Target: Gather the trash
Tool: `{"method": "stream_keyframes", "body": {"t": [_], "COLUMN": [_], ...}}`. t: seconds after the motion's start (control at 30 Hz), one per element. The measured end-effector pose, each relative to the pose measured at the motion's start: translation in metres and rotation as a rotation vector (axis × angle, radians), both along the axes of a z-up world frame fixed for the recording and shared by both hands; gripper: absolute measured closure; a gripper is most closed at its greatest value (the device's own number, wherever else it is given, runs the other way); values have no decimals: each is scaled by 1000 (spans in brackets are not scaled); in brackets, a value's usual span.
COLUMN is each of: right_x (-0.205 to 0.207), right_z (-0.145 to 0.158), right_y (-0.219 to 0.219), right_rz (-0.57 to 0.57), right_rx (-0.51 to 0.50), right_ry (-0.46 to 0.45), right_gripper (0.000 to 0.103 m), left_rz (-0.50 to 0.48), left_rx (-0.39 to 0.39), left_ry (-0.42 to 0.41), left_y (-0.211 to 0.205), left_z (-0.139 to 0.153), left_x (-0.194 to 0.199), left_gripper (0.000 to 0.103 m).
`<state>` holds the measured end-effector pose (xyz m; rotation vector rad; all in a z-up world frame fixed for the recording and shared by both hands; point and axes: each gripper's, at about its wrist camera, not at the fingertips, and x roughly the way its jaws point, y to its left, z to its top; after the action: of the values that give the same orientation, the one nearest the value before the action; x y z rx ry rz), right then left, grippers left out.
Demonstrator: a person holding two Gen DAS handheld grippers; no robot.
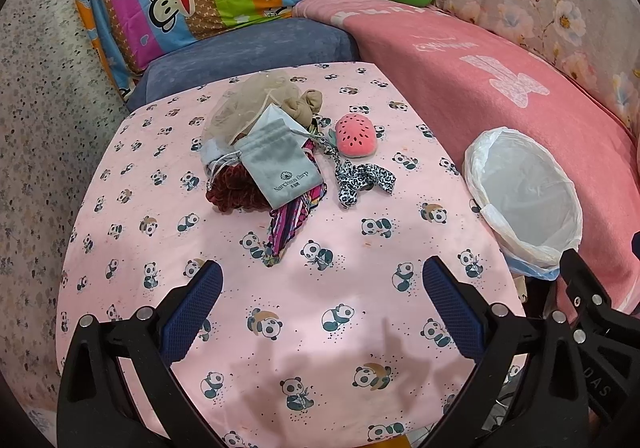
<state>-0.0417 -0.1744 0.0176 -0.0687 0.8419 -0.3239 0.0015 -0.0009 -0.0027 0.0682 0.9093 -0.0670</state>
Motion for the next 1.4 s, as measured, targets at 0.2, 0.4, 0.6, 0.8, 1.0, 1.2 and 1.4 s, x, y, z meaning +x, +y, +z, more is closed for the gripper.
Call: {"method": "stream_keyframes", "body": {"t": [0.2, 0.4, 0.6, 0.8, 1.0, 1.2, 1.4], "right_x": [0, 0, 1, 1, 1, 2, 4], "right_z": [0, 0, 0, 1, 2, 3, 5], "right_y": [0, -4, 0, 1, 1, -1, -2], "right_rz": [-1, -5, -5, -6, -6, -9, -15], "right_rx": [-3, -7, -16, -21, -23, -26, -33], "right_ry": [0, -3, -4, -3, -3, -4, -9], "right_gripper": [7, 7, 7, 7, 7, 7, 7], "left_rz": [1, -2, -5, -9, -20, -30, -51], "left_rx": [-1, 0, -4, -9, -12, -13, -16], "left_ry": [0, 0, -1, -2, -9, -9, -17], "left_y": [0, -1, -3, -2, -2, -2, -1], "left_z": [0, 0, 2, 4, 7, 6, 7], "left_x": [0, 3, 7, 7, 6, 6, 6], "left_gripper": [8, 8, 8, 8, 8, 8, 8]}}
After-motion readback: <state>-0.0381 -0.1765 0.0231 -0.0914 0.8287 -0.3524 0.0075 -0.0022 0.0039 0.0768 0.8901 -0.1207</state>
